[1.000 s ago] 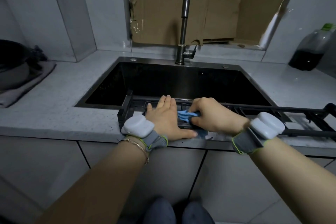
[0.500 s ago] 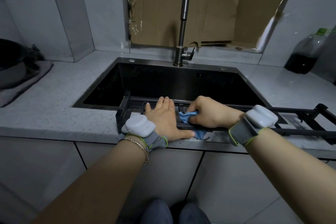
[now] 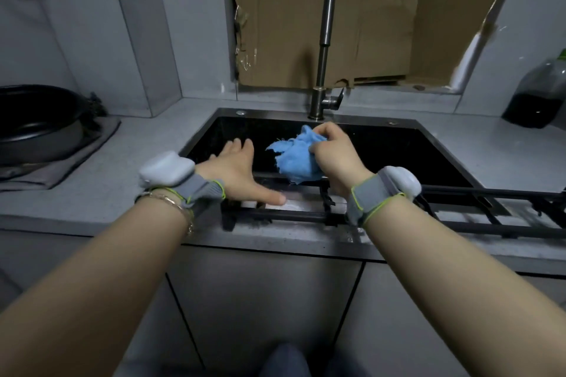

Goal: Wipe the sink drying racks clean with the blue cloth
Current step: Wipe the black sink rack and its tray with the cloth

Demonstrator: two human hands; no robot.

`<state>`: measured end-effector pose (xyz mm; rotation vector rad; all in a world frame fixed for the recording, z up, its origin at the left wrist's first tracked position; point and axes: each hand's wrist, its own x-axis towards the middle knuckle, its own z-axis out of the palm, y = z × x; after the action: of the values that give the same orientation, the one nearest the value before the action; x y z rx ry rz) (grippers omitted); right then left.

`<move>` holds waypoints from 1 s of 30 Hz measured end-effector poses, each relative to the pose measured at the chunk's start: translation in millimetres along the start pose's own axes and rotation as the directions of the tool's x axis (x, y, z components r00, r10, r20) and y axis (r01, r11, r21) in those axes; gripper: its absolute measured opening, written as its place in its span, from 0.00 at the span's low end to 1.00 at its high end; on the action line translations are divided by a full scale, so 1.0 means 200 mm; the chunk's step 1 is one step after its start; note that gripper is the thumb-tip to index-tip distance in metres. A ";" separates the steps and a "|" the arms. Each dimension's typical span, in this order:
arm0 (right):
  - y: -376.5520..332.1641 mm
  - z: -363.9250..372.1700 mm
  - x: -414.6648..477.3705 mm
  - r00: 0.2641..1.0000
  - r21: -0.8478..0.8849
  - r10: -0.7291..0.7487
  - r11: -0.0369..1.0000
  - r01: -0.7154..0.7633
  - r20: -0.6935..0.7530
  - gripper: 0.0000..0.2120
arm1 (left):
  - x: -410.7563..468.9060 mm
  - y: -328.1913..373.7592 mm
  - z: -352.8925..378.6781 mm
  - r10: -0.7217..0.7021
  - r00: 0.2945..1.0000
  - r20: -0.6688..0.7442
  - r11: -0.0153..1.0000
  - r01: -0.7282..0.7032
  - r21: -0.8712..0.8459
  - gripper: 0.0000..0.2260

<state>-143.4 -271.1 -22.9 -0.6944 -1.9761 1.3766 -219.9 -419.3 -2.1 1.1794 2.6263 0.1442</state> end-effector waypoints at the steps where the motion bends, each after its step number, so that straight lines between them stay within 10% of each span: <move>1: 0.01 0.04 0.00 0.999 -0.114 -0.018 0.993 0.023 0.048 0.14 | 0.00 -0.03 0.03 -0.013 0.998 0.068 1.000 0.011 0.024 0.58; 5: 0.02 0.18 -0.09 0.944 -0.624 -0.025 0.744 0.238 0.330 0.12 | 0.00 -0.08 0.15 0.006 0.998 0.056 1.000 -0.007 0.003 0.57; 9: 0.00 0.23 -0.16 0.892 -0.672 -0.073 0.630 0.389 0.447 0.15 | 0.01 -0.08 0.19 0.024 1.000 -0.005 1.000 -0.025 -0.004 0.57; 25: -0.01 0.30 -0.22 0.924 -0.713 -0.025 0.628 0.312 0.382 0.13 | 0.00 -0.09 0.20 0.036 0.998 -0.058 0.989 -0.044 -0.144 0.56; 30: -0.12 0.19 -0.22 0.785 -0.623 0.082 0.661 0.418 0.614 0.11 | 0.00 -0.09 0.19 0.021 0.998 -0.052 0.993 -0.026 -0.111 0.56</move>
<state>-143.3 -333.3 -19.3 -0.3612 -3.0992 0.6335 -222.5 -431.5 -42.3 1.1840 2.6099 0.3256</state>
